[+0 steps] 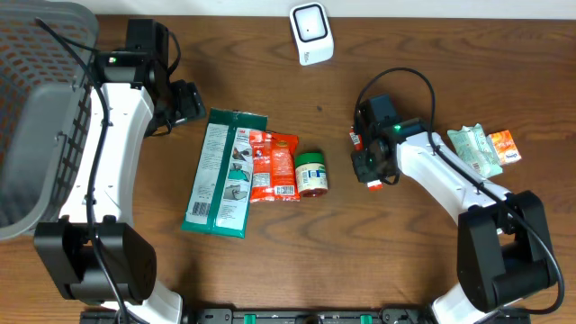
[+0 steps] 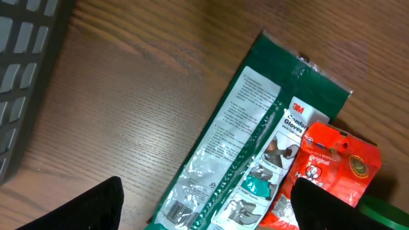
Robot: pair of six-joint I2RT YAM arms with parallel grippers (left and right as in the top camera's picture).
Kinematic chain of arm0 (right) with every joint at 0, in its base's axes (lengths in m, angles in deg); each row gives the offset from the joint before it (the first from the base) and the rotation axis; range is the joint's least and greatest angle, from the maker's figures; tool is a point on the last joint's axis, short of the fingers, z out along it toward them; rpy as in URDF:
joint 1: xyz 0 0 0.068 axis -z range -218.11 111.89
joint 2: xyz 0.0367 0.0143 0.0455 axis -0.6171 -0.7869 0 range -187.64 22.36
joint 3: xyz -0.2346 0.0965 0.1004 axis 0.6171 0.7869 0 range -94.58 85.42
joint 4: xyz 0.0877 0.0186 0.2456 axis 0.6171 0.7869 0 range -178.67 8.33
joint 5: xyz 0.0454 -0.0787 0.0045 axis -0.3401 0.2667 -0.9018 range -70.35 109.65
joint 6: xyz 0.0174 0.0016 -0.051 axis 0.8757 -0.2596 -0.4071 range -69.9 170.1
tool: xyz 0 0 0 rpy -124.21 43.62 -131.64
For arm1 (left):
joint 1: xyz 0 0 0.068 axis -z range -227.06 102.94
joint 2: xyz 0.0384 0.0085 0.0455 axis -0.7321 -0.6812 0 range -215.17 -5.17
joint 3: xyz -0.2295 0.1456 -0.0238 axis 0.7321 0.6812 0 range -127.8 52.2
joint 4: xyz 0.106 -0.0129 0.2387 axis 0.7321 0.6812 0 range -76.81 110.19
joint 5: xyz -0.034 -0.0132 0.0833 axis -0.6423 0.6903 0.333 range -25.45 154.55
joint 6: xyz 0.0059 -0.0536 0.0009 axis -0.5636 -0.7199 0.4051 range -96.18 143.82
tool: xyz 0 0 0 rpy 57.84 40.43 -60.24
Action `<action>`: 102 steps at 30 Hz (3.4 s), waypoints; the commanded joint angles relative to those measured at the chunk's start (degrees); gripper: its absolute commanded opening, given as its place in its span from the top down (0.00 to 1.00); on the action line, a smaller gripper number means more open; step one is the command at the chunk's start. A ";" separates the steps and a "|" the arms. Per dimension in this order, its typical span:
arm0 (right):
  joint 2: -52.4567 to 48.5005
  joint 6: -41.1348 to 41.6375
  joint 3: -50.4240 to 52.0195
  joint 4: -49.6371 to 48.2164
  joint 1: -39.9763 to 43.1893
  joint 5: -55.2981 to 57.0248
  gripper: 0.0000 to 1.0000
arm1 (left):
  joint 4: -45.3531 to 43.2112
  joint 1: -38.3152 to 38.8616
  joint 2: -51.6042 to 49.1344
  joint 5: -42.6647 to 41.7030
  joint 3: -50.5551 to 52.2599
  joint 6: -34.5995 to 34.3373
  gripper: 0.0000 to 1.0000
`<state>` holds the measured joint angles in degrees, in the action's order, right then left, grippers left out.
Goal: Scan the item barcode
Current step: 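Lower the right gripper around the red Nescafe stick beside the jar, then close the right gripper on the Nescafe stick and lift it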
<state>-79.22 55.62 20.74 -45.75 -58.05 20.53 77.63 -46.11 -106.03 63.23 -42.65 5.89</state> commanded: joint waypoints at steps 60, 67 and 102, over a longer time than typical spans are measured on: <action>-1.18 -1.36 11.17 -14.25 -3.08 10.91 0.78 | 0.22 -0.02 0.57 0.52 -0.63 0.55 0.16; -1.18 -1.33 12.20 -14.45 -3.08 10.91 0.80 | 0.22 -0.02 0.57 0.52 -0.63 0.52 0.16; 4.81 -4.63 8.92 -9.57 10.95 -24.52 0.99 | 0.22 -0.02 0.57 0.52 -0.63 0.52 0.16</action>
<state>-75.42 52.58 30.07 -55.06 -49.79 2.52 77.63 -46.11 -106.03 63.23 -42.65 5.89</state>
